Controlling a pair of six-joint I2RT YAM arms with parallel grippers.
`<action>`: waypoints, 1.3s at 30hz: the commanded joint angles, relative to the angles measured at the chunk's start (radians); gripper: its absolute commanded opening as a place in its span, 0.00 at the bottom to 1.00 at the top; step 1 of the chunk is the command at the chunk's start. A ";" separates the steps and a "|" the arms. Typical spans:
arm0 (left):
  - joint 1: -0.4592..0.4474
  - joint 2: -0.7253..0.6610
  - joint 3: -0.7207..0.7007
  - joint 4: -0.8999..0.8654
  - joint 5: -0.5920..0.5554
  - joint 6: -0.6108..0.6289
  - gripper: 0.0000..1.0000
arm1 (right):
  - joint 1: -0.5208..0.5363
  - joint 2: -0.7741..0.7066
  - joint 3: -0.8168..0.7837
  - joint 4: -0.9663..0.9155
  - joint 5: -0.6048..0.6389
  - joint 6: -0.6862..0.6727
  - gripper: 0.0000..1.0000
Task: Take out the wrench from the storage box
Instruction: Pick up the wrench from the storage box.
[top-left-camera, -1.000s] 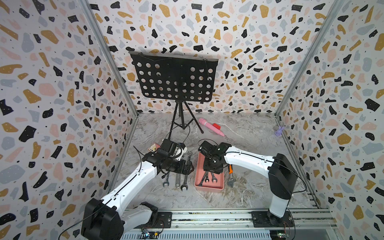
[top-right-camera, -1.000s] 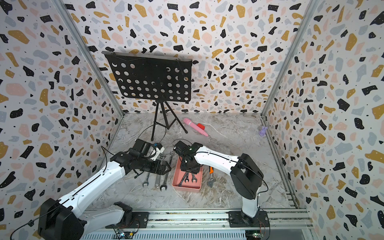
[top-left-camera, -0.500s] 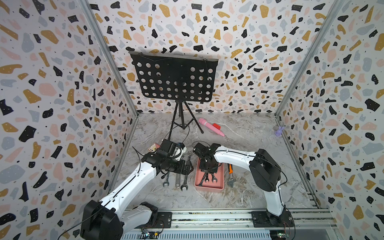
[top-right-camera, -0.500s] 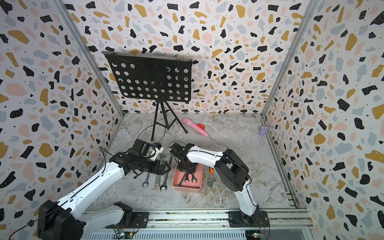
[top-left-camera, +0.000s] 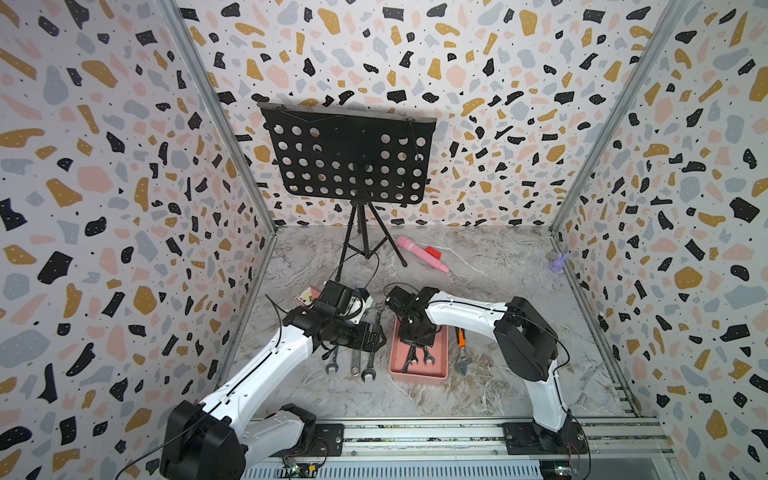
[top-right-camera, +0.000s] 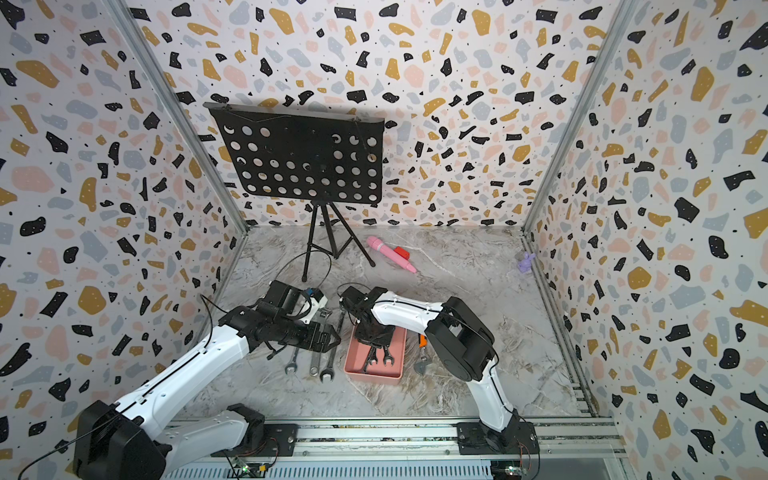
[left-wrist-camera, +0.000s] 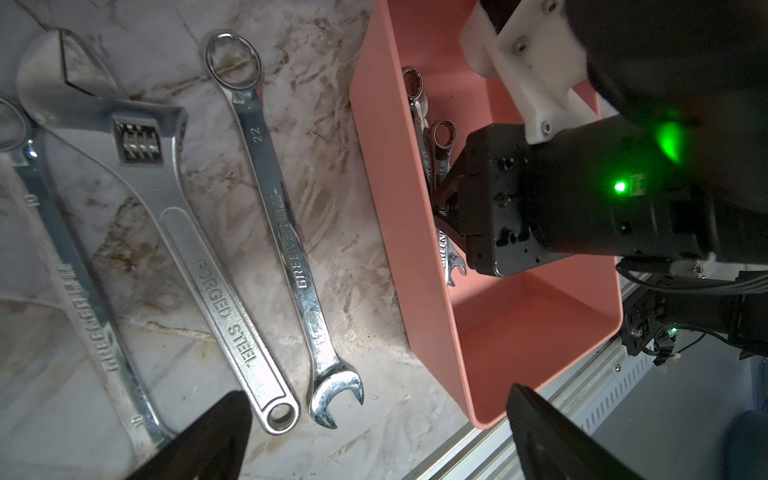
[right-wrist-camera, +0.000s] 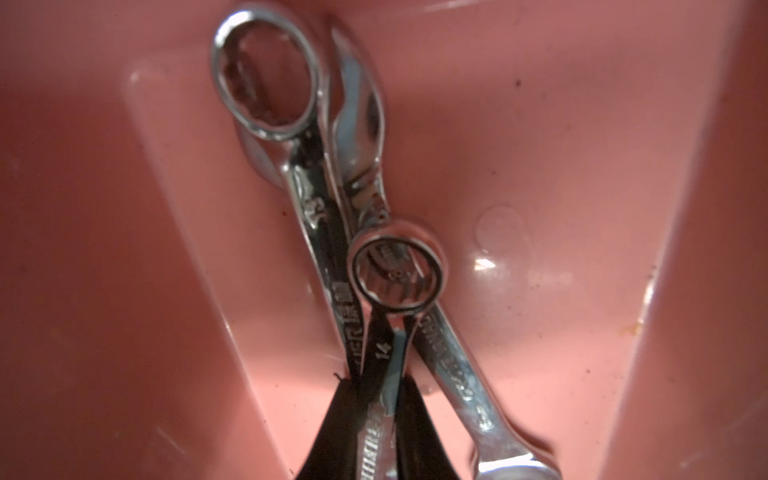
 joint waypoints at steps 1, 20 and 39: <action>0.006 -0.007 0.000 0.000 -0.001 0.024 1.00 | -0.004 -0.013 0.039 -0.066 0.034 -0.003 0.09; 0.006 0.035 0.014 0.002 0.012 0.034 1.00 | -0.005 -0.180 0.009 -0.108 0.128 -0.005 0.00; 0.007 0.055 0.013 0.004 0.020 0.029 1.00 | -0.021 -0.198 -0.016 -0.090 0.163 -0.064 0.00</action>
